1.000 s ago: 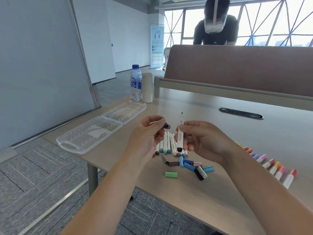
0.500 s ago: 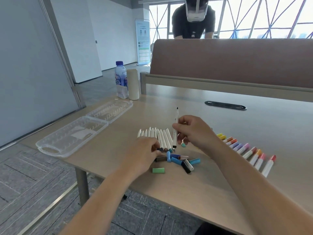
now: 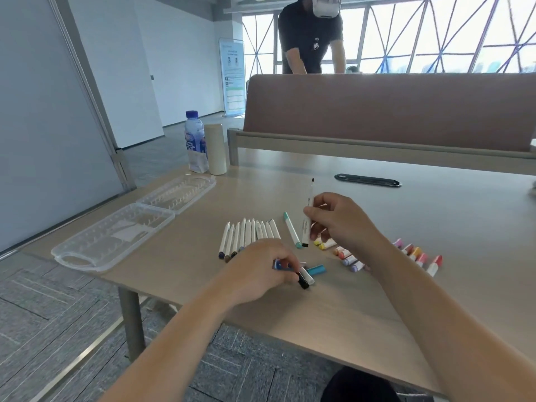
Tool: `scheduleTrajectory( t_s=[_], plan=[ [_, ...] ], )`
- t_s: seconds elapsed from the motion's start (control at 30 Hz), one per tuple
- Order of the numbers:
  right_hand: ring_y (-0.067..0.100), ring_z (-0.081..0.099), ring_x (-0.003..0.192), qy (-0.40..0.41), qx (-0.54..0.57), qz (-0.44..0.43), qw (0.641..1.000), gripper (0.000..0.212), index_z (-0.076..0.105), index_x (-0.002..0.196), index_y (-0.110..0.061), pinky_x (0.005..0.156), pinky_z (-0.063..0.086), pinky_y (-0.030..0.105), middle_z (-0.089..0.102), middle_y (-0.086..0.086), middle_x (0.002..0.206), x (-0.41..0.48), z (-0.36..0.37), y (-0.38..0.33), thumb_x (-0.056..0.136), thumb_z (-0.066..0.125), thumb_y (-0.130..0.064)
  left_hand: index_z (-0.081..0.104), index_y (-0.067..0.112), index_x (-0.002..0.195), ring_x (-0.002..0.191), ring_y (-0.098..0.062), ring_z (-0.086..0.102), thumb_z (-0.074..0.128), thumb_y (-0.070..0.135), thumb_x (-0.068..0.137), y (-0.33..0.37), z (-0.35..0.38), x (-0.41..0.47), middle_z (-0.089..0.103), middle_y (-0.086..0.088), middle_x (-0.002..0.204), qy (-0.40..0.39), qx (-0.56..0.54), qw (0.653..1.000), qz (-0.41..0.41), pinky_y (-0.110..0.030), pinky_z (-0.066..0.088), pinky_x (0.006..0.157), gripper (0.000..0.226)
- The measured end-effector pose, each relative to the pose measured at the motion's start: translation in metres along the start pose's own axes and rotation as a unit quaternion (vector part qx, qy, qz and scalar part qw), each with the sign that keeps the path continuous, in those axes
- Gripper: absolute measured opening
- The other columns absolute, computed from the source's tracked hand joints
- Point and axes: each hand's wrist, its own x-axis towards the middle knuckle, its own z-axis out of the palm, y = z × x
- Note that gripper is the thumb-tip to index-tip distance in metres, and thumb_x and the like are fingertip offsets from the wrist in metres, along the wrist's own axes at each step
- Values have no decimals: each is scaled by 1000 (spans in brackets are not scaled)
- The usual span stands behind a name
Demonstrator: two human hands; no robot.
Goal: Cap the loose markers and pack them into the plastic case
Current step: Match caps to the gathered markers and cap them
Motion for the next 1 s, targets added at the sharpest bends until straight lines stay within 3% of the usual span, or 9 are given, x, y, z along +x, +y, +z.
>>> scheduleTrajectory(
  t_s=[0.1, 0.2, 0.4, 0.7, 0.8, 0.87, 0.93, 1.0],
  plan=[
    [19, 66, 57, 4, -8, 9, 1000, 16, 64, 95, -3, 58, 51, 32, 72, 17, 83, -12, -11, 6, 96, 62, -19, 71, 39, 104, 91, -5, 45, 67, 35, 90, 6, 5, 2, 51, 16, 91, -37, 98, 994, 27, -26, 39, 79, 15],
    [18, 65, 56, 8, -8, 13, 1000, 15, 63, 95, -3, 54, 51, 27, 73, 9, 74, -20, -20, 7, 96, 61, -18, 70, 40, 111, 94, -8, 41, 66, 34, 90, 12, 8, 3, 46, 17, 91, -46, 131, 989, 41, -30, 40, 86, 22],
    [20, 66, 58, 12, -9, 13, 1000, 15, 63, 92, -4, 53, 50, 27, 72, 12, 77, -25, -27, 3, 96, 61, -18, 71, 37, 111, 94, -8, 37, 71, 37, 87, 14, 12, 7, 44, 14, 94, -37, 140, 989, 41, -26, 35, 85, 24],
    [20, 65, 58, 3, 0, 10, 1000, 13, 63, 90, -7, 57, 50, 31, 72, 4, 69, -18, -23, 4, 97, 60, -18, 74, 32, 106, 95, -8, 36, 70, 36, 88, 9, 13, 11, 43, 14, 94, -34, 114, 991, 53, -23, 34, 84, 19],
    [20, 65, 57, 3, -11, 8, 1000, 14, 63, 88, -9, 55, 49, 30, 72, 9, 74, -16, -19, 4, 97, 60, -20, 76, 30, 97, 99, -7, 47, 71, 31, 88, 2, 11, 12, 55, 13, 100, 0, -4, 1000, 12, -25, 38, 90, 10],
    [18, 64, 56, -5, -17, 5, 1000, 15, 63, 86, -11, 54, 48, 29, 72, 10, 77, -14, -13, 3, 97, 60, -20, 75, 35, 87, 90, -9, 58, 71, 27, 88, -5, 6, 12, 65, 10, 94, 63, -139, 986, -63, -28, 45, 85, 9],
    [15, 63, 54, -22, -15, 0, 1000, 15, 63, 85, -11, 52, 47, 26, 72, 9, 77, -13, -4, 1, 97, 60, -20, 75, 32, 82, 77, -9, 66, 68, 18, 91, -10, 3, 13, 72, 7, 84, 142, -291, 937, -129, -31, 50, 77, 18],
    [11, 61, 51, -47, -25, -7, 999, 17, 66, 90, -7, 50, 45, 21, 70, 6, 71, -13, 5, -1, 98, 59, -20, 74, 24, 87, 57, -2, 58, 62, 8, 93, -14, -4, 17, 74, 2, 77, 215, -410, 873, -153, -27, 42, 63, 21]
  ],
)
